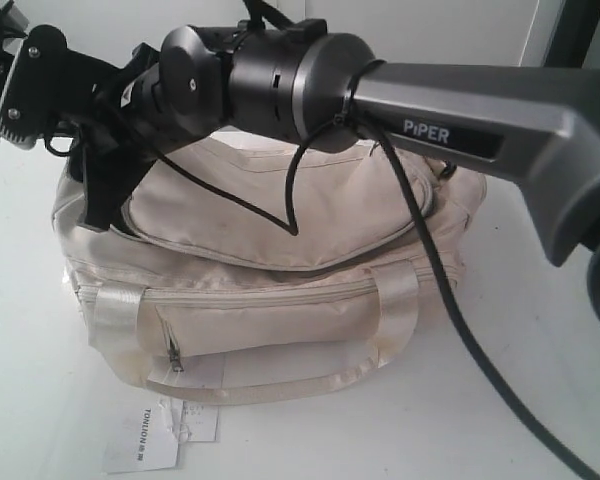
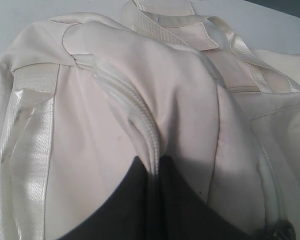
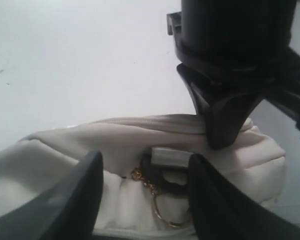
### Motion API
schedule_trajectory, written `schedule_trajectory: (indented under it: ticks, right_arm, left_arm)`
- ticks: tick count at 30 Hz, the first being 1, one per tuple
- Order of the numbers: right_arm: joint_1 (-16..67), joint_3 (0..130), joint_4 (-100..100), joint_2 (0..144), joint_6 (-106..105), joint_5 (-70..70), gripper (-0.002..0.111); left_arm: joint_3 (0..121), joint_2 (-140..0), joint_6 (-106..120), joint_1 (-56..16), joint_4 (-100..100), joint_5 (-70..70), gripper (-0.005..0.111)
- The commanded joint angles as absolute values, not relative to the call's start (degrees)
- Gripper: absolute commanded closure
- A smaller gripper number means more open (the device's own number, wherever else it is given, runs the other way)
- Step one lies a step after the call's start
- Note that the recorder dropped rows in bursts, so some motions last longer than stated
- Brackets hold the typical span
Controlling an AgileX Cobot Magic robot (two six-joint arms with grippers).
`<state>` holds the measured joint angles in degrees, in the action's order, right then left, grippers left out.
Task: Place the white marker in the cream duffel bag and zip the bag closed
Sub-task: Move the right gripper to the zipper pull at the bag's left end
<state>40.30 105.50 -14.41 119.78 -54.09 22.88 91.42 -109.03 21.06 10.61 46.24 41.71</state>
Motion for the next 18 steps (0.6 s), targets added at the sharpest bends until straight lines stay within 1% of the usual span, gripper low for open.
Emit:
schedule_trajectory:
  ticks: [1,18]
  right_arm:
    - [40.25,105.83,-9.6,120.71,-53.78,21.6,0.059]
    - [36.92,105.93,-7.65,123.87,-53.69,20.79,0.059]
  left_arm:
    - [91.6,-108.65,21.22,10.81,47.51,43.57,0.107]
    - [91.6,-108.65,21.22,10.81,47.51,43.68,0.107]
